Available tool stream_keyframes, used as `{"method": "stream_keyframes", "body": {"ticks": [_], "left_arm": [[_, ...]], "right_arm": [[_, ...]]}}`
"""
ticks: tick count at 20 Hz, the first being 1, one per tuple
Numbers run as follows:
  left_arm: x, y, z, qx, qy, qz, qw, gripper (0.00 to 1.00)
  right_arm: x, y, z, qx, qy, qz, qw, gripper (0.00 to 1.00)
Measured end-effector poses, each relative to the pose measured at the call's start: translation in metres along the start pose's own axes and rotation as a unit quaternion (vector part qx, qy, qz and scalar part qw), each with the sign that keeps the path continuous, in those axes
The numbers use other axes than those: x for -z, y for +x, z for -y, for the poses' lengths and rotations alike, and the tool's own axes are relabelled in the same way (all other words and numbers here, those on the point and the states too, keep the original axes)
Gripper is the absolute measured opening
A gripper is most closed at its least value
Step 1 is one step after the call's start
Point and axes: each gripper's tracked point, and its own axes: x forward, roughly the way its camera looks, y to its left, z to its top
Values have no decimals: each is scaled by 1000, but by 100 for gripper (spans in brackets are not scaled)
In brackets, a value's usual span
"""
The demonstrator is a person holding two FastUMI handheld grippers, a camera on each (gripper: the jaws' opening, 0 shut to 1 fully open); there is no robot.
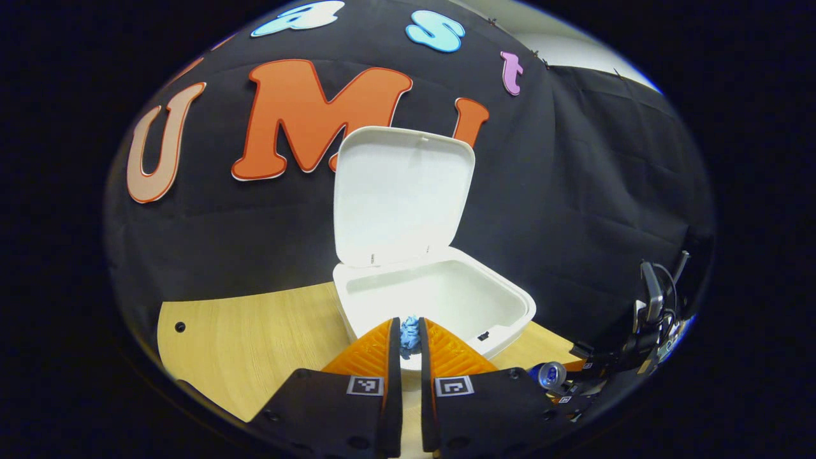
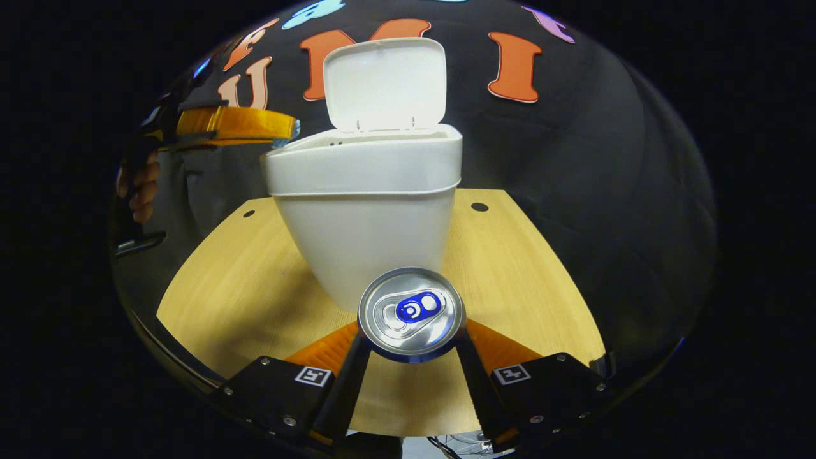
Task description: Press the lid of the desktop garbage bin to open it, pick up the crumpled paper on the desktop and throw it into the bin, then pick up the pop can on the desktop and drop it into the bin, and finally close the garbage bin lid.
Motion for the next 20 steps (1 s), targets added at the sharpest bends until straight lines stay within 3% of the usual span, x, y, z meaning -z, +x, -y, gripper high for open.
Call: {"method": "stream_keyframes", "body": {"ticks": [2,3,6,8,10,11,12,13,14,16,18,20], "left_arm": [[6,6,2,-5,20,-8,1000,16],[7,6,3,-8,28,-11,1000,17],[10,9,6,-1,31,-15,999,20],[13,9,3,-4,28,-19,999,28],[13,7,0,-6,29,-16,999,29],[13,6,1,-4,30,-15,999,26],[14,5,1,0,30,-16,999,27],[11,5,2,5,29,-12,999,36],[10,4,1,5,29,-9,1000,41],[9,0,-3,-3,27,-2,1000,53],[6,-3,-6,-7,27,4,1000,56],[7,-7,-14,-15,23,5,1000,66]], "right_arm": [[-12,-5,8,8,-7,9,1000,77],[-19,-8,14,12,-10,13,1000,72],[-43,-16,25,24,-17,31,999,77],[-60,-23,31,31,-19,46,998,77],[-77,-30,39,37,-23,60,997,77],[-87,-33,41,39,-26,66,997,72],[-96,-37,43,43,-27,73,996,77],[-105,-40,46,46,-28,80,995,72],[-116,-44,48,49,-28,89,994,77],[-136,-52,50,53,-31,107,992,77],[-155,-59,52,53,-35,124,990,77],[-172,-62,47,49,-43,138,988,77]]}}
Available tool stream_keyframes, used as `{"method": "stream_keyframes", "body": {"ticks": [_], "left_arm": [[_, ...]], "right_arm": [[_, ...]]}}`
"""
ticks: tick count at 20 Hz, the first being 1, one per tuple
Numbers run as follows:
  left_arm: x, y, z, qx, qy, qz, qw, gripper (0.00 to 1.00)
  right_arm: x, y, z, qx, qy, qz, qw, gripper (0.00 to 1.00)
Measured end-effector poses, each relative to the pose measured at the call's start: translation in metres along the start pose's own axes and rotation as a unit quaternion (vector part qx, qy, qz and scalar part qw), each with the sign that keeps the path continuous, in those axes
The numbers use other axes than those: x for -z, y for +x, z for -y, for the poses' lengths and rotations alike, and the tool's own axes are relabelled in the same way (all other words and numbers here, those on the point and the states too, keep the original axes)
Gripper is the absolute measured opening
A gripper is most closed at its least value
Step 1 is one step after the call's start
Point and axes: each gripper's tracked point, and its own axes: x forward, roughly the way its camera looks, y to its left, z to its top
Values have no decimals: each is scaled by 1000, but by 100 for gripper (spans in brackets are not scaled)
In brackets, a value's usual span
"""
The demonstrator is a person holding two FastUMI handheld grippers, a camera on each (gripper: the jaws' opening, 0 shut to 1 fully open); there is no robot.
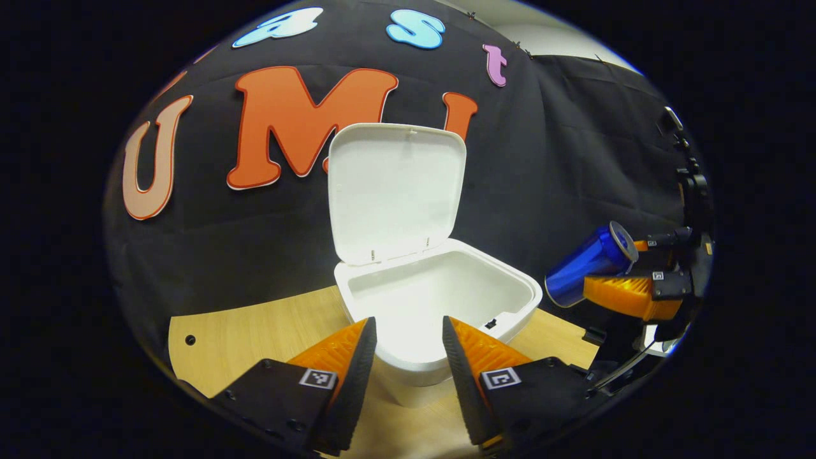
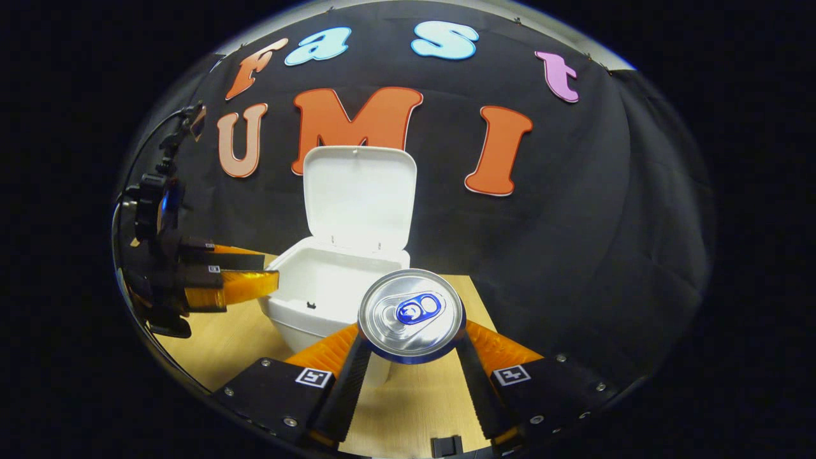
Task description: Press the lid of the desktop garbage bin to open it, pick up the crumpled paper on the desktop and throw it into the bin, then pick up the pop can on the desktop and drop it into the bin, and finally close the garbage bin lid.
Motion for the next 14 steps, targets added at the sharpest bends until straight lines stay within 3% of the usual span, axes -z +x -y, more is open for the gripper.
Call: {"method": "stream_keyframes", "body": {"ticks": [3,11,12,13,14], "left_arm": [[-7,-9,-22,-33,-8,24,999,73],[7,-38,-67,-97,-33,28,994,74],[9,-41,-71,-102,-37,27,994,79],[11,-45,-76,-109,-39,26,993,90],[13,-46,-82,-118,-41,25,992,92]], "right_arm": [[-15,6,-5,-7,-5,9,1000,77],[-33,26,-33,-49,-17,8,999,77],[-30,29,-35,-51,-18,2,999,77],[-28,33,-36,-51,-21,-5,998,77],[-26,36,-38,-52,-23,-10,998,77]]}}
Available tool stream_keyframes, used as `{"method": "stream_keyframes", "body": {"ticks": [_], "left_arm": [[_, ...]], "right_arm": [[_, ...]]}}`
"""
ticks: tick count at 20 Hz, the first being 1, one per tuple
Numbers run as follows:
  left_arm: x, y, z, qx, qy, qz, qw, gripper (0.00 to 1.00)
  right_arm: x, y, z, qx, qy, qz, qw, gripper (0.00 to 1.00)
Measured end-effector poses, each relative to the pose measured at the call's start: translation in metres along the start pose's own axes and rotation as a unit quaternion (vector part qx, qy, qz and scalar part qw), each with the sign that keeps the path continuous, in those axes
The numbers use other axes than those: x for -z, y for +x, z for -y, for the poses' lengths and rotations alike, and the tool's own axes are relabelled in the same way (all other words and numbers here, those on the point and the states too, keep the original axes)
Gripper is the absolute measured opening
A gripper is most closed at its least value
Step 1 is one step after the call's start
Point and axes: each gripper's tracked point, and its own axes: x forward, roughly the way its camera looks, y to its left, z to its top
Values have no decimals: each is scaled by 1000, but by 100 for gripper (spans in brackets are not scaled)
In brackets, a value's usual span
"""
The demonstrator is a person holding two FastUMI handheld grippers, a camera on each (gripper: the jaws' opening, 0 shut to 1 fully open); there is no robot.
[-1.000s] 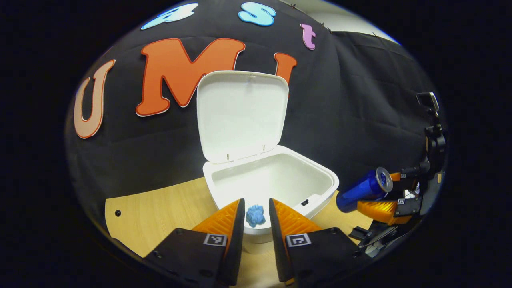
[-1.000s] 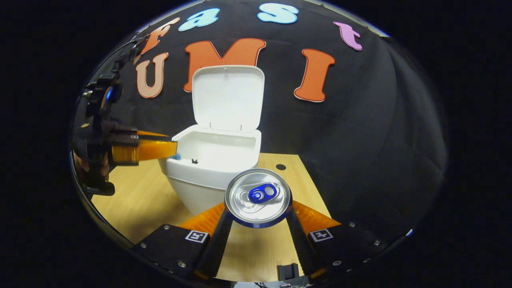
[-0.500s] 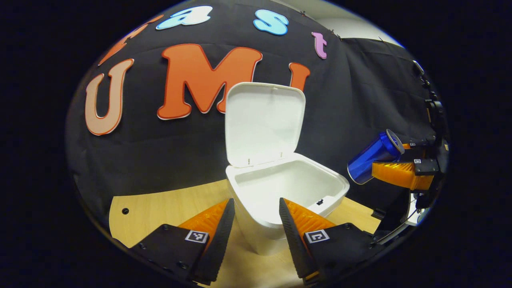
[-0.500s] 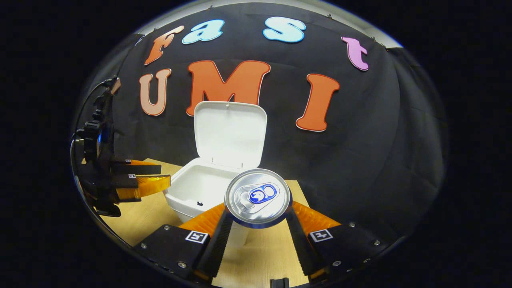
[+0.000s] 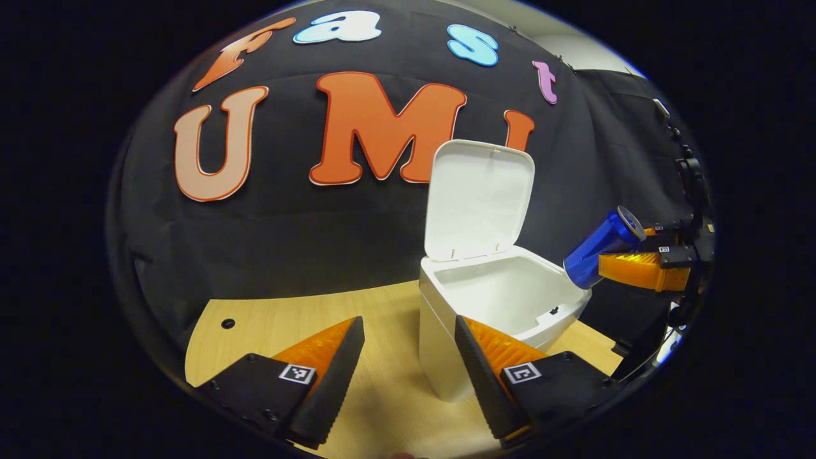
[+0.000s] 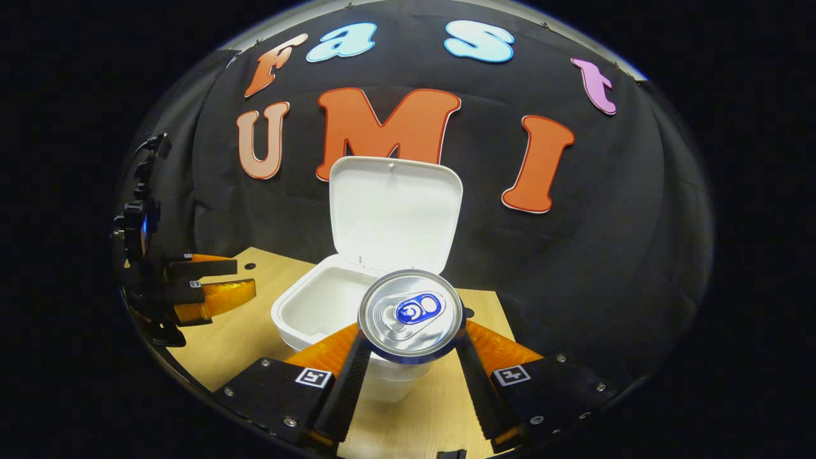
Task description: Press the lid of the desktop garbage bin to open it, pick up the crumpled paper on the desktop and throw it into the bin, then pick up the pop can on the desktop and drop it into the bin, and finally close the garbage bin lid.
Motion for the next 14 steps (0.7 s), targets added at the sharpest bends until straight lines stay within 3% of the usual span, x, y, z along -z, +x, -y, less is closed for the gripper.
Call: {"method": "stream_keyframes", "body": {"ticks": [2,3,6,7,9,10,11,12,13,14], "left_arm": [[5,-4,-9,-14,-2,-4,1000,92],[7,-6,-14,-20,-4,-6,1000,92],[13,-9,-23,-35,-8,-12,999,92],[15,-9,-25,-40,-10,-14,999,91],[17,-10,-29,-47,-15,-15,999,92],[18,-11,-31,-50,-17,-16,998,90],[18,-10,-33,-54,-19,-17,998,90],[19,-10,-36,-58,-20,-17,998,92],[19,-10,-38,-62,-21,-17,998,91],[18,-11,-40,-64,-21,-16,998,91]], "right_arm": [[2,6,-4,-7,-1,-8,1000,72],[3,9,-7,-11,-3,-13,1000,77],[8,17,-12,-19,-13,-28,999,77],[10,21,-13,-22,-17,-34,999,72],[13,25,-14,-24,-23,-43,998,77],[15,26,-14,-25,-25,-48,998,72],[16,29,-15,-26,-27,-54,998,77],[18,30,-14,-26,-28,-55,998,72],[17,31,-13,-25,-29,-53,998,79],[18,32,-12,-23,-29,-54,998,76]]}}
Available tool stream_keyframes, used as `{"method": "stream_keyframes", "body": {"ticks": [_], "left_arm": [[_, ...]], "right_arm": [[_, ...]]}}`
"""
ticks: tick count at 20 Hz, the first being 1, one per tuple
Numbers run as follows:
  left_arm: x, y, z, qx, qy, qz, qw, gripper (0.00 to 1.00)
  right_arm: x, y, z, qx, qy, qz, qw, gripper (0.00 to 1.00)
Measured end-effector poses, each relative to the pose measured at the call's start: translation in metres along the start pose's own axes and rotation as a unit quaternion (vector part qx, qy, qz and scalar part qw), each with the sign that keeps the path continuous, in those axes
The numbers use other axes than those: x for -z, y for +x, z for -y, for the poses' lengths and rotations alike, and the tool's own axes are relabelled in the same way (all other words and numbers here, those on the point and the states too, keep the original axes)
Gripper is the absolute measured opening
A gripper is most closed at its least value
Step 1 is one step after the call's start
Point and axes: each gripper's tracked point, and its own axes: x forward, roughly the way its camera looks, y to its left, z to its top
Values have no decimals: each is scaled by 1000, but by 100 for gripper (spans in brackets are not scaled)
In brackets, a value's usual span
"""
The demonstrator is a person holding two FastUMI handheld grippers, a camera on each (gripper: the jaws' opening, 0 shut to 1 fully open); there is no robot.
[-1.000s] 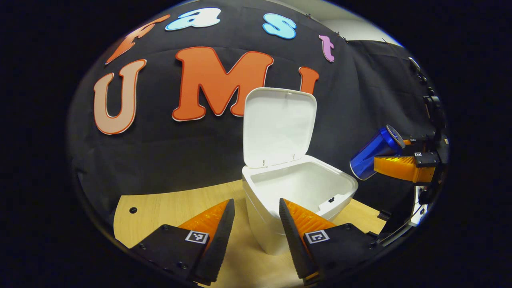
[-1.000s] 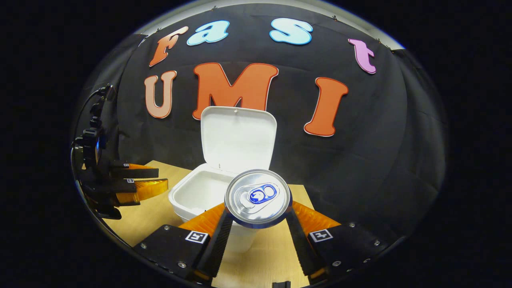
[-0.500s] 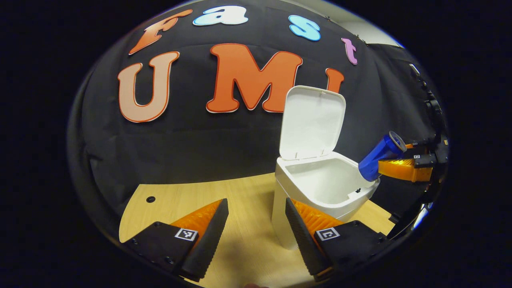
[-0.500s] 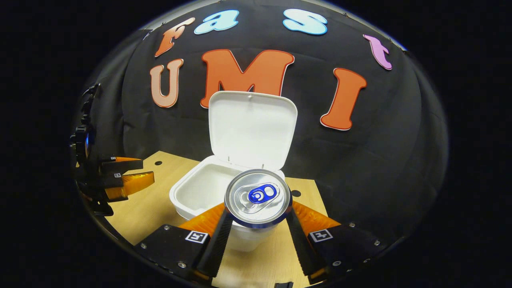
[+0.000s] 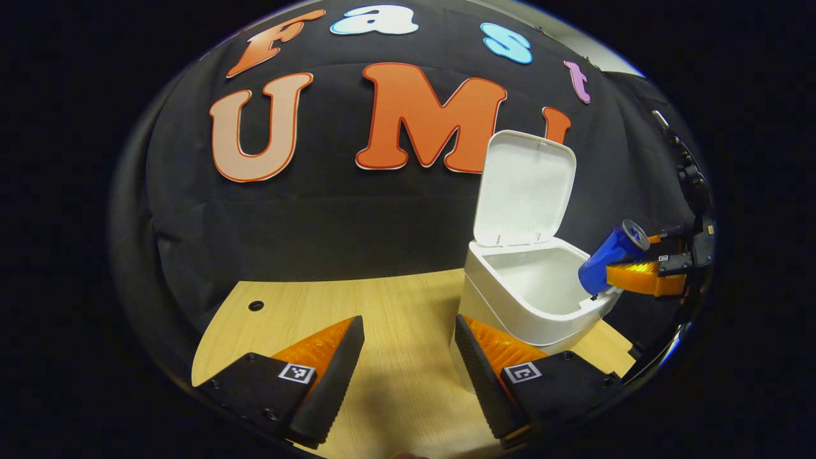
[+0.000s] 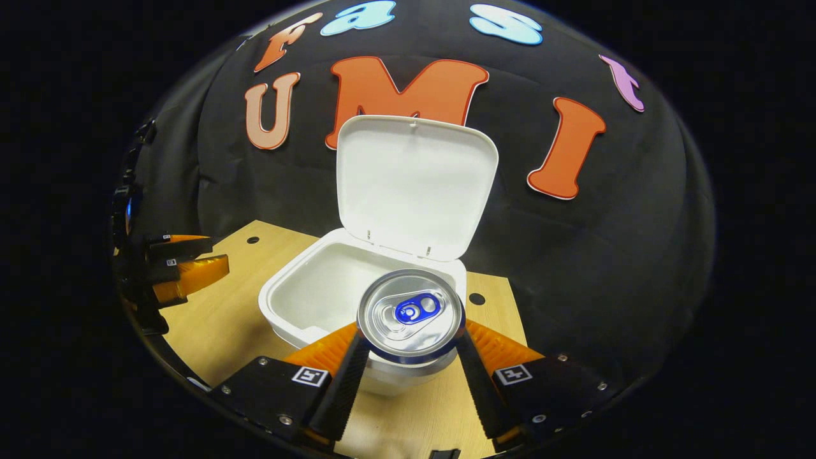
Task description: Press the lid of the desktop garbage bin to open it, pick up the crumpled paper on the desktop and throw it into the bin, then pick up the pop can on the desktop and drop it into the bin, and finally close the garbage bin lid.
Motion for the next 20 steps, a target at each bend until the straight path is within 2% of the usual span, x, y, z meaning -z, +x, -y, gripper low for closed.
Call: {"method": "stream_keyframes", "body": {"ticks": [3,8,20], "left_arm": [[2,1,-5,-5,2,-2,1000,92],[0,-3,-15,-14,6,2,1000,92],[1,-23,-55,-62,6,9,998,92]], "right_arm": [[-5,4,2,3,5,1,1000,82],[-30,7,7,12,3,26,1000,83],[-161,11,25,24,-35,141,989,83]]}}
